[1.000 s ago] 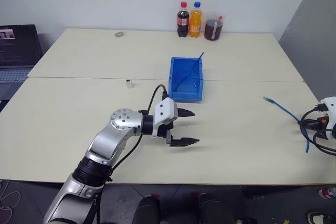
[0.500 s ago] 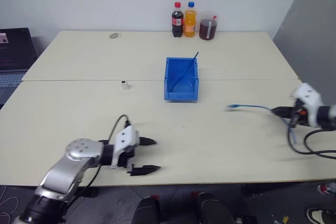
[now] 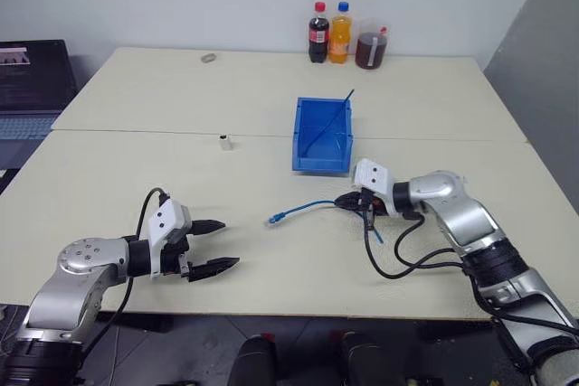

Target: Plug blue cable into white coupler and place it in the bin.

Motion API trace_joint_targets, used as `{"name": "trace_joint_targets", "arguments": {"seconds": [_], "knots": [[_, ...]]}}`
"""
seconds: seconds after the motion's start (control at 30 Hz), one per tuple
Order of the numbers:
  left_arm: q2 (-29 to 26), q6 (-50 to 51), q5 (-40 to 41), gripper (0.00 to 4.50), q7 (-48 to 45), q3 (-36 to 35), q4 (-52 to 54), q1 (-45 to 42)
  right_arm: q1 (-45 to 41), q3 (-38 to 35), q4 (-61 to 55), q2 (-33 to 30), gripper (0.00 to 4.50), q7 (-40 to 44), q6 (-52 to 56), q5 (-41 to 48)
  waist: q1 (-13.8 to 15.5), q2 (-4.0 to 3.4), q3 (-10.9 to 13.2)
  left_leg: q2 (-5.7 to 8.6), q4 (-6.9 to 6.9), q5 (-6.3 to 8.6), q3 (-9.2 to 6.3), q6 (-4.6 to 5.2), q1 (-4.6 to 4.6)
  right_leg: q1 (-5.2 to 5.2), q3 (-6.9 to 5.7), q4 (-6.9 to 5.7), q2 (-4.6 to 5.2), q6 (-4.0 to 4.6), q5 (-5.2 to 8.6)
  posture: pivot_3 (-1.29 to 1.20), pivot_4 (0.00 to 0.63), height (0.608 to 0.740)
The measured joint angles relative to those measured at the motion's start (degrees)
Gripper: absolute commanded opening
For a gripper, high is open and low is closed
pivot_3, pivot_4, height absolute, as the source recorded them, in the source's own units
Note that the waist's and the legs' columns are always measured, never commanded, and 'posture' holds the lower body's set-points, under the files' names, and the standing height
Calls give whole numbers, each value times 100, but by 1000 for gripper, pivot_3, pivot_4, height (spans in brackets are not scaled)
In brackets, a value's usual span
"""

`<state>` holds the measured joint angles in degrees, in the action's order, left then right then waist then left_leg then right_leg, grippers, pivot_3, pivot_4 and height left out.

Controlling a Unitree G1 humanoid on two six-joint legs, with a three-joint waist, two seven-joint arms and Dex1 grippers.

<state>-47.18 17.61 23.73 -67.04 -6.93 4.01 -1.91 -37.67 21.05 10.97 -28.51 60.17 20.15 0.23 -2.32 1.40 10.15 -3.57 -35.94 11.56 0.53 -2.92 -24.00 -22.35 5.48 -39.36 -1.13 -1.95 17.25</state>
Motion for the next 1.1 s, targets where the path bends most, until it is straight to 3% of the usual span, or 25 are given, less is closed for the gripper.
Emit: {"name": "trace_joint_targets", "arguments": {"seconds": [0.03, 0.23, 0.5, 0.83, 0.93, 1.1], "knots": [[6, -30, -9, 4500, 6, 1, -2, -2, 1, 58, 82, 17, 563, -16, -44, -68, 3, 0, 0, 0, 0, 0, 0, 0, 0, 0, 0, 0, 0, 1, 0, 0, 150, 740], [134, -147, -123, 4500, 60, 83, -199, -152, 17, 99, -30, -12, 2056, -37, -66, -170, 0, 1, 0, -3, -1, 0, -1, 0, 2, -6, 1, -17, -7, 2, 3, 0, 150, 740], [468, -212, -362, 4500, 162, 418, -744, -737, 671, -283, -2108, -671, 4034, 637, 1314, 862, 48, 4, 1, -2, -3, 0, -12, 0, -1, -3, -5, -19, -10, 1, 7, 0, 150, 740], [1136, -586, -1133, 4500, 460, 1273, -1564, -1804, 1592, -826, -3756, -685, 4034, -200, 2797, 1689, 49, 11, -2, 0, -10, 0, -22, 0, 0, 3, -9, -25, -14, -21, 18, 0, 150, 740], [1183, -707, -1279, 4131, 460, 1399, -1626, -1912, 1631, -871, -3963, -689, 4092, -395, 2936, 1791, 47, 11, -2, 0, -10, 0, -22, 0, 2, 4, -8, -26, -14, -22, 19, 0, 150, 740], [1236, -852, -1461, 3019, 411, 1562, -1708, -2027, 1632, -871, -4097, -711, 4092, -662, 3041, 1903, 48, 13, -4, 2, -10, 0, -21, 0, 2, 6, -7, -23, -13, -22, 19, 0, 150, 740]]}}
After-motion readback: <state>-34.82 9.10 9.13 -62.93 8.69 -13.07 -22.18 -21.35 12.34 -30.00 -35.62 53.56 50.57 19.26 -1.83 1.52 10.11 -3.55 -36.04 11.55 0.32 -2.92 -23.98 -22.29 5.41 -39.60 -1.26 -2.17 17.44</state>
